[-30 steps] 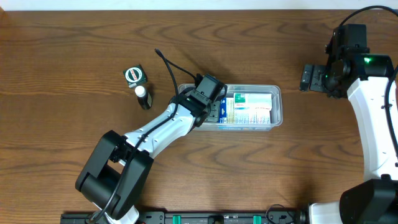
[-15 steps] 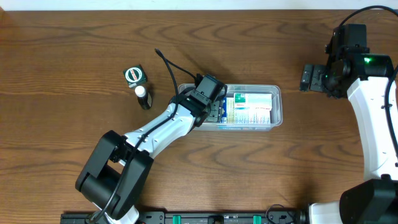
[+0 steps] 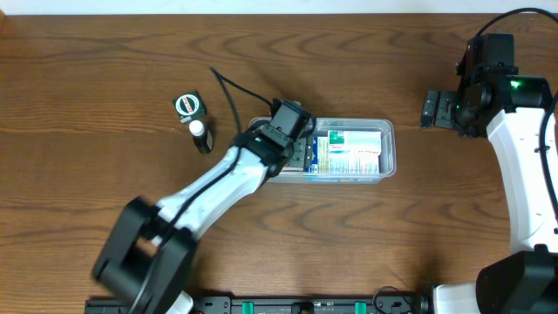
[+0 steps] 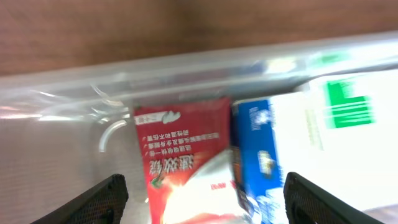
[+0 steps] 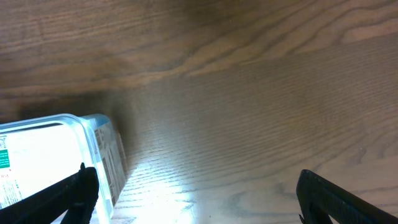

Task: Pack container
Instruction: 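Lower the red-and-white box into the container's left end, release, then withdraw the left gripper up and toward the green Zam-Buk box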

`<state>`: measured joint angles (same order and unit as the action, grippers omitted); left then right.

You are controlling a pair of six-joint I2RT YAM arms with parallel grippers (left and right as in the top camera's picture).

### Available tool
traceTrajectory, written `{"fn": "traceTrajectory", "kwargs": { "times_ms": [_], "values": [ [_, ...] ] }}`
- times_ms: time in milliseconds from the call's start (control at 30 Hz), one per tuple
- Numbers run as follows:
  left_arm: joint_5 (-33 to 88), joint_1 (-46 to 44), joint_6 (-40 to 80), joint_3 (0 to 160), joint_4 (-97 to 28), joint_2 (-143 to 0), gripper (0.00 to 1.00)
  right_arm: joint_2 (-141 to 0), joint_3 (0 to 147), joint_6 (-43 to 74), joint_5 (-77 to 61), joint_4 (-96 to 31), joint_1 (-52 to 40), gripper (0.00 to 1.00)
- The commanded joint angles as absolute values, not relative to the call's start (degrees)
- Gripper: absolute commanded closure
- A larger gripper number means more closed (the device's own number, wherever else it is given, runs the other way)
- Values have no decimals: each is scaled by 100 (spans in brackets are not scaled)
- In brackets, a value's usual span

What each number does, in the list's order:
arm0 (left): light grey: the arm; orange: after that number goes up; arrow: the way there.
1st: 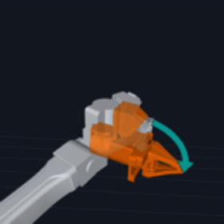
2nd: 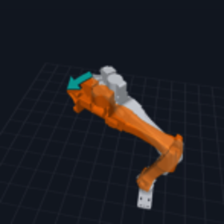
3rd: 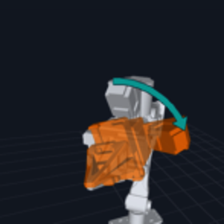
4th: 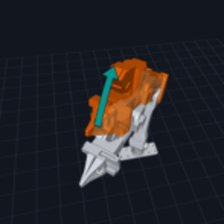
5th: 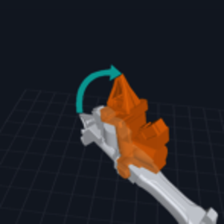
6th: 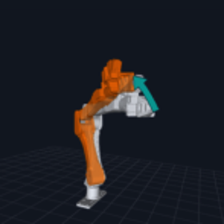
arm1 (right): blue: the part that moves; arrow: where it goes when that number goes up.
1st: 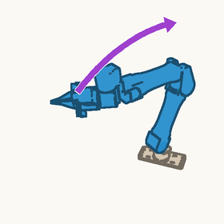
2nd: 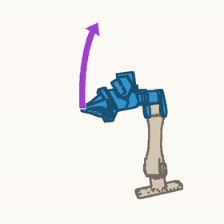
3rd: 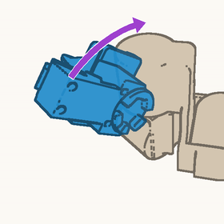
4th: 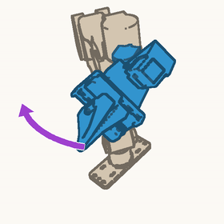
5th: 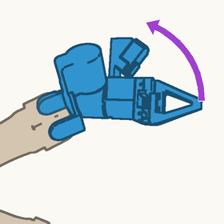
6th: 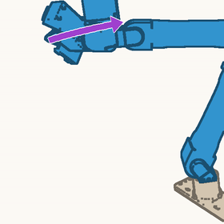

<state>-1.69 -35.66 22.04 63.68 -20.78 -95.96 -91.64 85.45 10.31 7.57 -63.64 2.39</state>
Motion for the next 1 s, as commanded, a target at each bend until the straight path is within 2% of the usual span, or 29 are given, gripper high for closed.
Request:
{"fn": "traceTrajectory", "kwargs": {
  "times_ms": [0, 200, 367, 433, 533, 700, 967],
  "values": [
    [-99, -3544, 1929, 6560, -2246, -8812, 19, -9037, 8635, 1133, 836, -6372, 272, 1],
    [-67, -3441, 1315, 6560, -2598, -7734, 17, -9037, 8635, 1133, 836, -6372, 272, 1],
    [1, -2534, 1092, 6584, -2838, -7170, 13, -9037, 8635, 1131, 836, -6372, 272, 1],
    [239, -2016, 958, 6700, -2982, -7144, 7, -9037, 8635, 1131, 836, -6372, 272, 1],
    [333, -1341, 753, 7002, -3146, -7266, 1, -9037, 8635, 1131, 836, -6372, 272, 1],
    [344, -493, 360, 7784, -3369, -7822, 2, -9037, 8635, 1133, 836, -6372, 272, 1],
    [340, -60, 336, 8984, -3472, -9292, 2, -9037, 8635, 1133, 836, -6372, 272, 1]
  ]
}}
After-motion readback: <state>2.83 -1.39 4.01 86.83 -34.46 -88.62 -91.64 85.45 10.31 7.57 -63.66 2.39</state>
